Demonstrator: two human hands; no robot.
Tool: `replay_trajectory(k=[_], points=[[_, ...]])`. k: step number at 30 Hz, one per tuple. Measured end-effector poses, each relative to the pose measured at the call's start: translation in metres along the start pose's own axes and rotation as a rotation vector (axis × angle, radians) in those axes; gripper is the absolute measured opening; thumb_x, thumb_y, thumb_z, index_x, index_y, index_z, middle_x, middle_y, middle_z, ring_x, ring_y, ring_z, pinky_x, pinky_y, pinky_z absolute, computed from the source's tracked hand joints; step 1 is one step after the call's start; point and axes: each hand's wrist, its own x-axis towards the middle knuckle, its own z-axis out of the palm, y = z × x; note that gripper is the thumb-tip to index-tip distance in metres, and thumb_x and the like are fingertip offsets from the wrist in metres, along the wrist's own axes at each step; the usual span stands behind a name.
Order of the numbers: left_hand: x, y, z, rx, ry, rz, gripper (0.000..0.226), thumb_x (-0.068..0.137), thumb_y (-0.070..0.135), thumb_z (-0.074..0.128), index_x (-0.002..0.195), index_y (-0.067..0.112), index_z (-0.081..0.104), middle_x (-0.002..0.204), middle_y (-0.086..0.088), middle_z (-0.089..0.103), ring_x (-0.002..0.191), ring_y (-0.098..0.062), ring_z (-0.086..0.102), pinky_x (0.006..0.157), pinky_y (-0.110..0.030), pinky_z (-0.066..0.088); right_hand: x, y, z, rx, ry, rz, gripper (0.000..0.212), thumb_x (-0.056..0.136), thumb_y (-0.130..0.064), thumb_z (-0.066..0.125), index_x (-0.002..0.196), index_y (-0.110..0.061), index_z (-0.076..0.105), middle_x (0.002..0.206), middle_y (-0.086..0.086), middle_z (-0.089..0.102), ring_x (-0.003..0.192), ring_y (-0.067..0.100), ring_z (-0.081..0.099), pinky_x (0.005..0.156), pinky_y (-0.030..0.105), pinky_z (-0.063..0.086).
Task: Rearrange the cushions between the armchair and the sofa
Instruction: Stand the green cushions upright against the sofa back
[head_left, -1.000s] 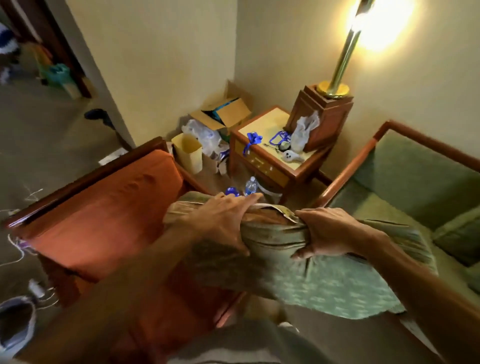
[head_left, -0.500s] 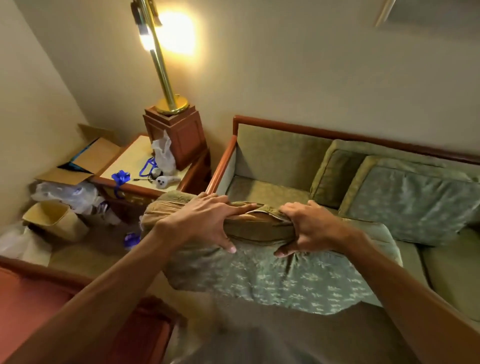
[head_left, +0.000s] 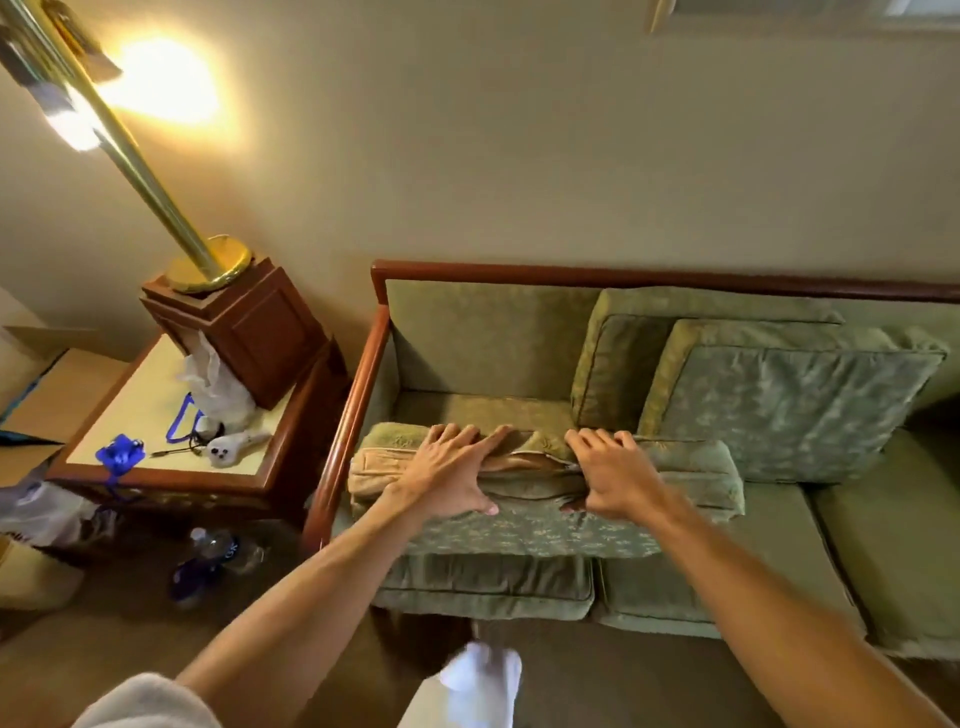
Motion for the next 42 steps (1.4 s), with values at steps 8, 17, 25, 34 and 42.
replay_trajectory(k=[8, 17, 25, 34, 42], points=[[0.090, -0.056, 0.067, -0.073, -0.047, 0.021, 0.119, 0.071, 0.070, 0.070, 0.156, 0.042, -0.008, 0.146, -0.005, 0.039, 0.132, -0.030, 0.035, 0.118, -0.042, 0.022, 0.064, 0.044, 0.056, 0.054, -0.134, 0.149, 0.110, 0.078, -0.030, 0.075, 0.157, -0.017, 0.001, 0.165, 0.003, 0.010, 0.152, 0.021, 0.005, 0.121, 0.048, 0.003], [0.117, -0.063, 0.063, -0.154, -0.063, -0.016, 0.119, 0.069, 0.071, 0.072, 0.156, 0.043, -0.004, 0.155, -0.003, 0.029, 0.143, -0.028, 0.023, 0.122, -0.040, 0.010, 0.057, 0.141, 0.054, 0.088, -0.329, 0.384, 0.129, 0.072, -0.023, 0.086, 0.157, -0.023, -0.011, 0.165, 0.005, 0.000, 0.152, 0.026, -0.001, 0.118, 0.056, 0.021], [0.146, 0.019, 0.050, -0.069, -0.226, -0.201, 0.135, 0.068, 0.059, 0.081, 0.157, 0.009, -0.008, 0.164, -0.021, -0.011, 0.150, -0.042, -0.017, 0.120, -0.056, -0.013, 0.045, 0.174, 0.067, 0.177, -0.276, 0.297, 0.121, 0.080, -0.001, 0.074, 0.153, -0.011, -0.022, 0.165, 0.010, -0.012, 0.152, 0.028, -0.009, 0.121, 0.039, 0.012], [0.227, 0.244, 0.098, -0.065, -0.207, -0.125, 0.121, 0.077, 0.049, 0.076, 0.158, 0.008, -0.005, 0.165, -0.014, 0.002, 0.152, -0.036, -0.007, 0.118, -0.060, -0.016, 0.011, 0.202, 0.071, 0.346, -0.163, 0.160, 0.103, 0.073, -0.041, 0.080, 0.153, -0.018, 0.017, 0.147, -0.002, 0.028, 0.137, 0.018, 0.027, 0.114, 0.040, 0.031], [0.214, 0.215, 0.005, -0.271, 0.134, -0.026, 0.114, 0.060, 0.055, 0.073, 0.155, 0.024, 0.018, 0.144, 0.007, 0.041, 0.125, -0.017, 0.040, 0.107, -0.035, 0.032, 0.003, 0.214, -0.036, 0.352, 0.097, -0.100, 0.078, 0.065, -0.047, 0.076, 0.130, -0.024, 0.041, 0.122, -0.010, 0.042, 0.114, 0.014, 0.039, 0.099, 0.034, 0.031]])
